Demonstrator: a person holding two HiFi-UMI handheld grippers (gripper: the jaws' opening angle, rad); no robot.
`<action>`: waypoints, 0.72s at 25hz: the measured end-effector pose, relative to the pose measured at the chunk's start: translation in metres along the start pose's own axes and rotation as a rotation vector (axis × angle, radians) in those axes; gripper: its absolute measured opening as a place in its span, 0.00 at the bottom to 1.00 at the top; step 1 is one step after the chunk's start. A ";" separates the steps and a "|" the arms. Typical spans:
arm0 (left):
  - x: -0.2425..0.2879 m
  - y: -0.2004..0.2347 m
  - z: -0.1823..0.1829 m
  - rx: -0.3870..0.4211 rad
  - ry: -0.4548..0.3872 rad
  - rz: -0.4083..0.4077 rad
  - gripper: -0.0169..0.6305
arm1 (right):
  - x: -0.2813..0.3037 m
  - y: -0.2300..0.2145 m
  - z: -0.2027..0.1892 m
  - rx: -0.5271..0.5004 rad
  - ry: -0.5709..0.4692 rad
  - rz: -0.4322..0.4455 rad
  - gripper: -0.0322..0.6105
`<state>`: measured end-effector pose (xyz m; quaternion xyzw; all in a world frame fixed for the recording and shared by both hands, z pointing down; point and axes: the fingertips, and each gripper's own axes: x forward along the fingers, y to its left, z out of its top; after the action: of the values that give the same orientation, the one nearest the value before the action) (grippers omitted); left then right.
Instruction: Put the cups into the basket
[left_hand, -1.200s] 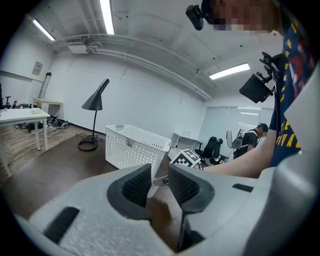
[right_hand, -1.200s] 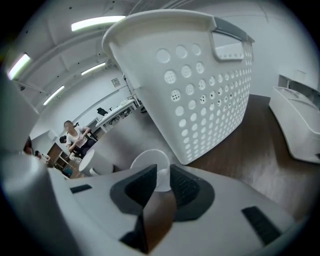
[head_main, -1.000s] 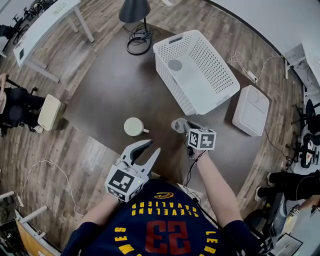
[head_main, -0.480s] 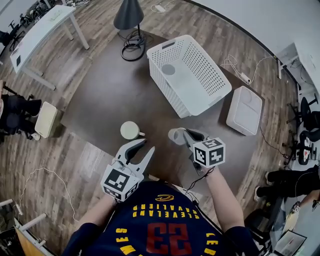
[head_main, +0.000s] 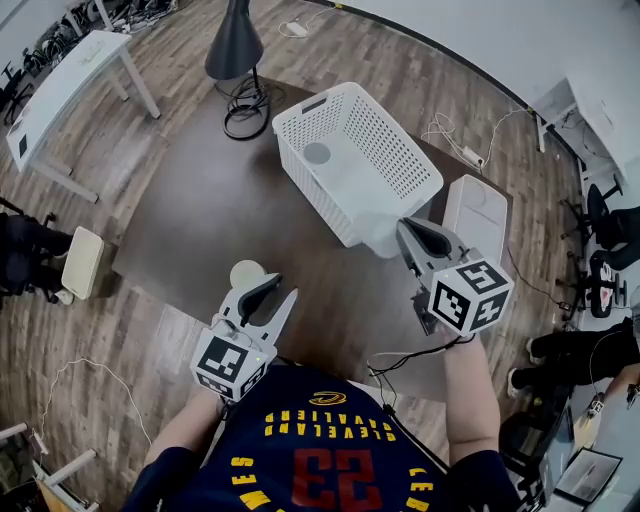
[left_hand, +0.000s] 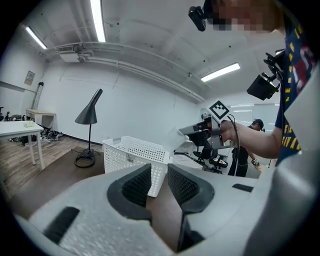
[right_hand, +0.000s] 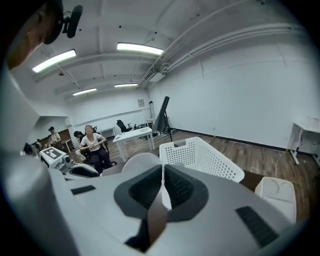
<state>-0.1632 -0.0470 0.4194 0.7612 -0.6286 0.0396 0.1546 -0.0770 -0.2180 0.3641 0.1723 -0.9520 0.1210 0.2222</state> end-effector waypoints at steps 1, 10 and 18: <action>0.001 0.003 0.003 0.004 -0.004 -0.001 0.16 | 0.002 -0.007 0.009 -0.012 -0.008 -0.015 0.09; 0.011 0.048 0.013 -0.023 0.001 0.015 0.16 | 0.067 -0.055 0.044 -0.093 0.084 -0.061 0.09; 0.029 0.075 0.000 -0.075 0.035 -0.002 0.16 | 0.156 -0.068 0.005 -0.218 0.336 0.008 0.09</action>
<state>-0.2303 -0.0872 0.4407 0.7548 -0.6260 0.0291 0.1939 -0.1841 -0.3243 0.4426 0.1208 -0.9097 0.0451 0.3948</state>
